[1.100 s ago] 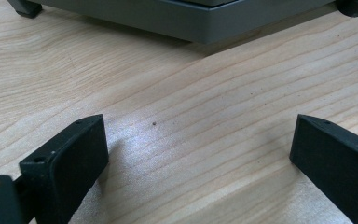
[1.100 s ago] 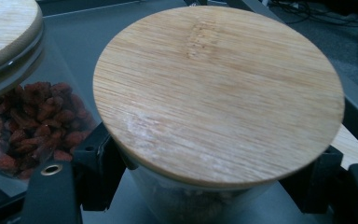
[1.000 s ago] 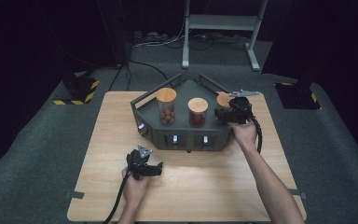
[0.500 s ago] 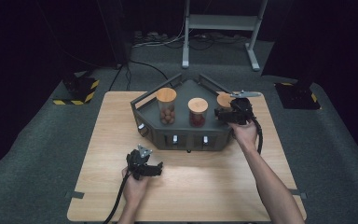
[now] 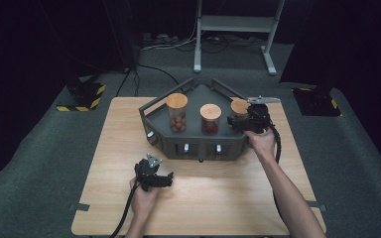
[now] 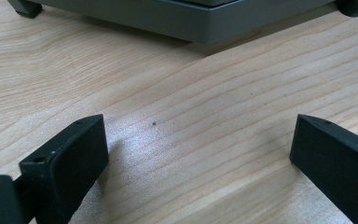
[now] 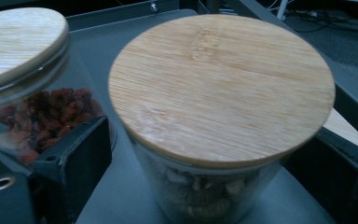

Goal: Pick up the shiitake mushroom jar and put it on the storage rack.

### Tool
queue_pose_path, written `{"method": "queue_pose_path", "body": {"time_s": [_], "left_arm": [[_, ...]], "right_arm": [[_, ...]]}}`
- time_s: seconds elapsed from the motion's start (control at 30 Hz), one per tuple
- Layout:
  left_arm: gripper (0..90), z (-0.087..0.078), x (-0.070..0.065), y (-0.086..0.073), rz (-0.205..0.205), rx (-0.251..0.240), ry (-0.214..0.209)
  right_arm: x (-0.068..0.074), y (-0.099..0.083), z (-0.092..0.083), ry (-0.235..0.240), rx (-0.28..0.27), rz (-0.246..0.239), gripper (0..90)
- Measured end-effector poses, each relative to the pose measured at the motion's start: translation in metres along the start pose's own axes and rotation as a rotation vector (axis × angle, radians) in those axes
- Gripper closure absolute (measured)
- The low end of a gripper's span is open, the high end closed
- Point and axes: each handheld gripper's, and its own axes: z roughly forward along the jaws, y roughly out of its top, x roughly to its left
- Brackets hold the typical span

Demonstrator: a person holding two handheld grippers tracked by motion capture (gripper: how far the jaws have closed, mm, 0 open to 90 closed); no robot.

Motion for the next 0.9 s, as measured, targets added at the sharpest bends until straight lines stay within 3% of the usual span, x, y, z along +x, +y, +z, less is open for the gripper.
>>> {"method": "queue_pose_path", "body": {"time_s": [0.53, 0.9], "left_arm": [[4.1, 0.0, 0.0, 0.0, 0.0, 0.0, 0.0], [4.1, 0.0, 0.0, 0.0, 0.0, 0.0, 0.0]], "right_arm": [[-0.007, -0.009, -0.012, 0.008, -0.022, 0.005, 5.8], [-0.009, -0.013, -0.022, 0.04, -0.05, 0.007, 5.4]]}}
